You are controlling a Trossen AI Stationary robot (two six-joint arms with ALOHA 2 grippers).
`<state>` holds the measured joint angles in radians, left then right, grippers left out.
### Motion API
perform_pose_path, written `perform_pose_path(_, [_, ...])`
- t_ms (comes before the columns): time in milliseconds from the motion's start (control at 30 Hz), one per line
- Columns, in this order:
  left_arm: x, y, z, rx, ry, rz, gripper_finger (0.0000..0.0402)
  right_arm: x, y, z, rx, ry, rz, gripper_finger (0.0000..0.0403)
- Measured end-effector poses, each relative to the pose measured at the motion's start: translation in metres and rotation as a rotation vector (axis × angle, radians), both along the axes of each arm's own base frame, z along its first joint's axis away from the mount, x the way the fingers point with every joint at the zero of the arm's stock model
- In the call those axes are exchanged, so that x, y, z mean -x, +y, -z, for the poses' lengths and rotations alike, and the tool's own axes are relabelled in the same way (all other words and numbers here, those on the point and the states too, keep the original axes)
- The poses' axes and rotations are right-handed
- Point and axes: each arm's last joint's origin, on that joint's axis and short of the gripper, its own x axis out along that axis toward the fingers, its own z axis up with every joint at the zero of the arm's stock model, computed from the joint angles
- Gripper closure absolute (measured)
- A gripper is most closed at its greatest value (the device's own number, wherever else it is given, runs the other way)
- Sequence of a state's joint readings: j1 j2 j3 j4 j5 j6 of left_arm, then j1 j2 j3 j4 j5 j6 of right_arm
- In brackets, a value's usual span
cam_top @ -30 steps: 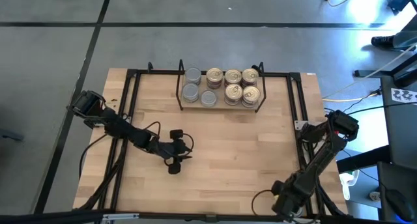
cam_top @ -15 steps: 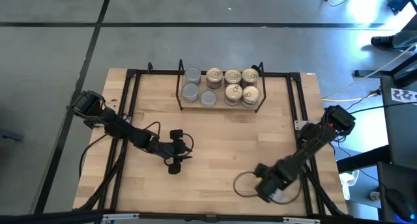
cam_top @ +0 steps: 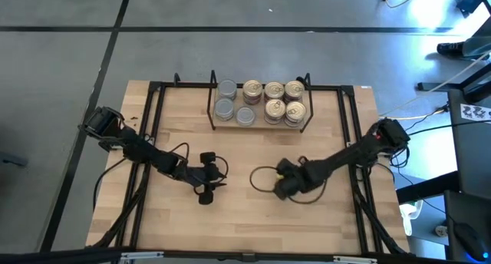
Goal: Stack canned seafood by type on shelf
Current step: Stack the green tuna can on top of the other green tuna can on the shelf
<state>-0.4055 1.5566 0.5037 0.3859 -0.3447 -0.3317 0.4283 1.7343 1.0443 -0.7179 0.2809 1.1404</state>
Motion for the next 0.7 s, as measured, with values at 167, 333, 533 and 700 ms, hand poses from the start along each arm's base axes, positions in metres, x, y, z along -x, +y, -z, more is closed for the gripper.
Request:
perform_pose_path(167, [0.0,0.0,0.0,0.005,0.0,-0.006,0.0277,-0.018,-0.025,-0.001,0.049,-0.067,-0.044,0.0297])
perform_pose_path(333, [0.0,0.0,0.0,0.006,0.0,-0.007,0.0277,-0.035,-0.042,0.002,0.077,-0.127,-0.117,0.0297])
perform_pose_path(533, [-0.004,0.006,-0.002,0.04,-0.023,-0.049,0.0276,-0.048,-0.049,0.0,0.148,-0.175,-0.301,0.0297])
perform_pose_path(700, [-0.007,0.015,-0.002,0.077,-0.024,-0.111,0.0256,-0.026,-0.041,-0.03,0.208,-0.143,-0.397,0.0297])
